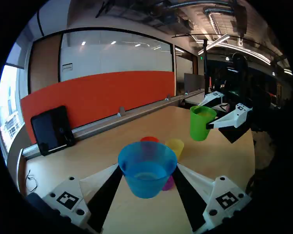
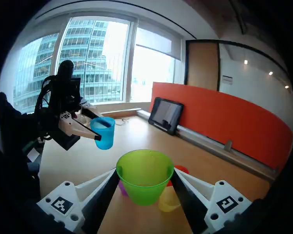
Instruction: Pour water
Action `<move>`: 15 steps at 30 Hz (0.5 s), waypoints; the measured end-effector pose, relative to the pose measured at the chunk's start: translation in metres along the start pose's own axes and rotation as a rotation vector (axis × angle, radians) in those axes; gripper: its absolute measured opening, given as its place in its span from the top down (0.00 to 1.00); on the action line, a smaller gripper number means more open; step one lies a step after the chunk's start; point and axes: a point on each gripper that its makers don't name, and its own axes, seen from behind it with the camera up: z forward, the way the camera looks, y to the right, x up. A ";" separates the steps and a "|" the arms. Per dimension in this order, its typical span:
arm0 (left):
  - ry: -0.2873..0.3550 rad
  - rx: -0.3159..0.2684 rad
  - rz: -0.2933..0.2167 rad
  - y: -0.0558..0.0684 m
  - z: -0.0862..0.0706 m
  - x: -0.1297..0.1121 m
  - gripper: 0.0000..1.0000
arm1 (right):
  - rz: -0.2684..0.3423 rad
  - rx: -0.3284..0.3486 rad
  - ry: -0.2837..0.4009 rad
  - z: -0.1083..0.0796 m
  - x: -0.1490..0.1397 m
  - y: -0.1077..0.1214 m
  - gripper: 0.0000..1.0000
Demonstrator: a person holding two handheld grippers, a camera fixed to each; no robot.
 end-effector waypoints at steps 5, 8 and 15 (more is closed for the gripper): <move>0.052 0.005 -0.005 -0.004 -0.004 0.021 0.15 | 0.000 -0.013 0.054 0.000 0.022 0.004 0.08; 0.081 0.007 -0.010 -0.006 -0.006 0.033 0.15 | 0.003 -0.021 0.084 0.001 0.035 0.007 0.08; 0.134 0.010 -0.012 -0.008 -0.010 0.055 0.15 | 0.011 -0.030 0.138 0.000 0.061 0.015 0.08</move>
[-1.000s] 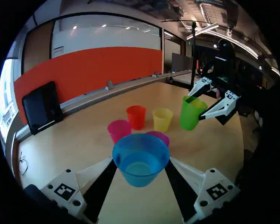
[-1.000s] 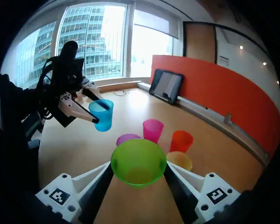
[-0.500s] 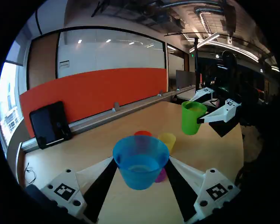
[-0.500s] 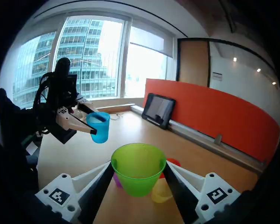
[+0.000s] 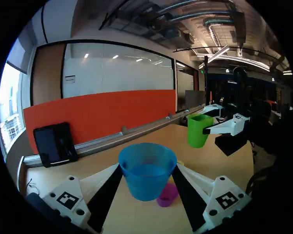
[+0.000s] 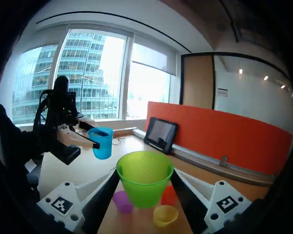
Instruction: Pour water
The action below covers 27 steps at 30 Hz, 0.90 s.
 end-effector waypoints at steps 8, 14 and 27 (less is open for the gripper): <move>0.044 -0.002 -0.006 0.002 0.002 0.019 0.15 | -0.013 -0.003 0.026 0.004 0.015 0.004 0.08; 0.074 -0.009 -0.020 0.004 0.002 0.029 0.15 | -0.018 -0.002 0.037 0.006 0.021 0.004 0.08; 0.110 -0.002 -0.007 0.002 0.003 0.047 0.15 | -0.020 -0.003 0.048 0.008 0.021 0.003 0.08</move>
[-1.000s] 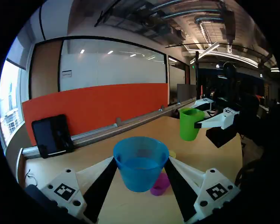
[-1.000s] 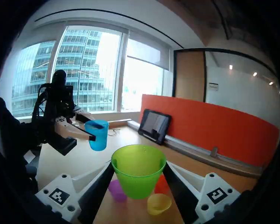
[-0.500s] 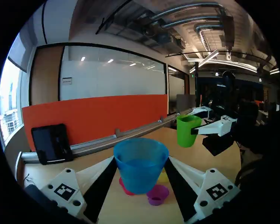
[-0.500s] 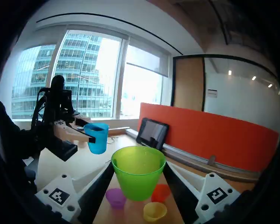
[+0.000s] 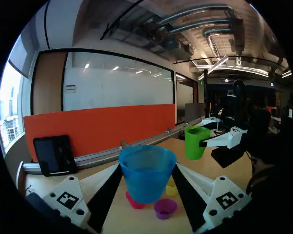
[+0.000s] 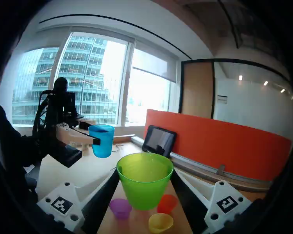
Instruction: Pour water
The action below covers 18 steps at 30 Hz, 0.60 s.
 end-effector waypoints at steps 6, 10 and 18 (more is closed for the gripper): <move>0.014 0.012 0.035 -0.003 0.001 0.009 0.15 | 0.015 0.011 0.013 0.003 0.001 -0.004 0.07; 0.021 0.022 0.069 -0.003 0.002 0.014 0.15 | 0.023 0.018 0.021 0.005 0.004 -0.007 0.08; 0.041 0.033 0.131 -0.001 0.004 0.025 0.15 | 0.026 0.038 0.027 0.011 0.003 -0.016 0.08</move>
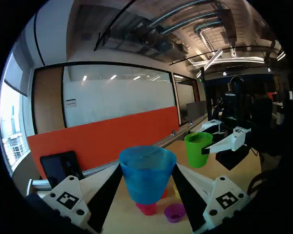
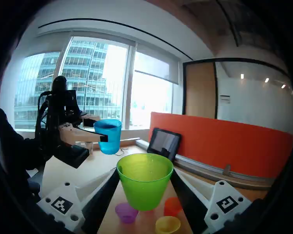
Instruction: Pour water
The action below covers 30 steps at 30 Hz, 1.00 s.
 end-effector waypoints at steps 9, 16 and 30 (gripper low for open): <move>0.023 0.018 0.077 -0.001 0.003 0.017 0.15 | -0.004 0.031 -0.003 0.010 -0.004 -0.011 0.08; 0.034 0.031 0.139 -0.002 0.007 0.027 0.15 | -0.007 0.051 -0.009 0.018 -0.010 -0.020 0.09; 0.038 0.058 0.269 -0.004 0.017 0.041 0.15 | -0.015 0.085 -0.016 0.029 -0.020 -0.033 0.09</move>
